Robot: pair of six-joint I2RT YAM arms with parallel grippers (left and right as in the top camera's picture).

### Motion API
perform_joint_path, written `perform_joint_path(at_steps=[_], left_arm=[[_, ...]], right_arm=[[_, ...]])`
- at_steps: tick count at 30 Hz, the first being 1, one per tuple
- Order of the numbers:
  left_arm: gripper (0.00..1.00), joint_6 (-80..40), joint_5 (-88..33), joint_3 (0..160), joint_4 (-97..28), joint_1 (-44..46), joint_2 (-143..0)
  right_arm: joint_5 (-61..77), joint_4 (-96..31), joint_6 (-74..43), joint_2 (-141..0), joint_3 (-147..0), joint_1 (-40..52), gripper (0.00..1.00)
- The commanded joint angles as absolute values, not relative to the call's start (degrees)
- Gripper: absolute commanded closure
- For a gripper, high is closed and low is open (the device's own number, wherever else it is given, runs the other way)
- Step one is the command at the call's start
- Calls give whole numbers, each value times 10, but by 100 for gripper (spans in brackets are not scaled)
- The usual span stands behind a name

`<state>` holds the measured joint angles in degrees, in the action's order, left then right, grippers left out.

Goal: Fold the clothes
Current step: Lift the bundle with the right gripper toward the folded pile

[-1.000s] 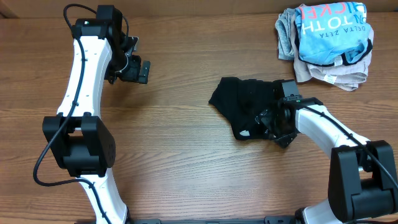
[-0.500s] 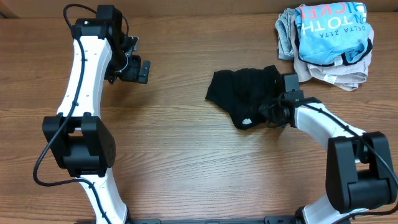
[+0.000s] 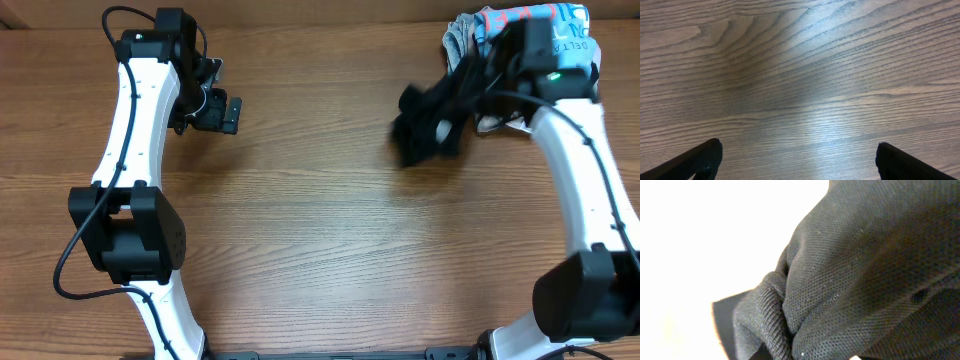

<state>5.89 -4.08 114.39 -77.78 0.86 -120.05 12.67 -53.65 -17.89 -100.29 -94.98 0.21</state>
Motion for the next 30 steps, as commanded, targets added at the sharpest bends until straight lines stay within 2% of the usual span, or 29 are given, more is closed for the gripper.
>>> perform_joint_path(at_steps=[1, 14, 21, 25, 30], left_arm=[[0, 47, -45, 1153, -777, 8, -1207], [0, 46, -45, 1153, -773, 8, -1207], [0, 46, -45, 1153, -770, 8, -1207], [1, 44, -45, 1153, -771, 8, -1207], [0, 44, -45, 1153, -766, 8, -1207]], right_arm=[[137, -512, -172, -971, -1030, -18, 96], [197, -247, -246, -994, -1053, -108, 96], [243, -117, -299, -1060, -1053, -145, 96], [246, -103, -309, -1104, -1053, -170, 96], [256, -162, -302, -1133, -1053, -218, 96]])
